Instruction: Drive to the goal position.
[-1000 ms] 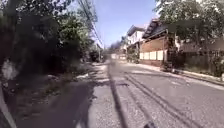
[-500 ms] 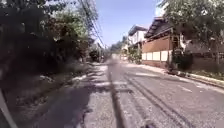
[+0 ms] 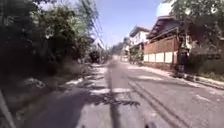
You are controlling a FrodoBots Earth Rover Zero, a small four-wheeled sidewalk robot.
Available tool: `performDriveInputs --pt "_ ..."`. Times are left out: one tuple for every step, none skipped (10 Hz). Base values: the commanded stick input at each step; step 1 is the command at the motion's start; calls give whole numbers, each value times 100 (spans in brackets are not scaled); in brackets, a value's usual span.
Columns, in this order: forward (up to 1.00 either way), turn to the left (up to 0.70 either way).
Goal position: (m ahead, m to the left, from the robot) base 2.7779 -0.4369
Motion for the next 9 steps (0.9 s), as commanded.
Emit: performDriveInputs --pt "92 0" --pt "92 0" --pt "92 0" --pt "92 0" --pt "92 0" --pt "92 0" --pt "92 0" --pt "92 0" --pt "92 0"
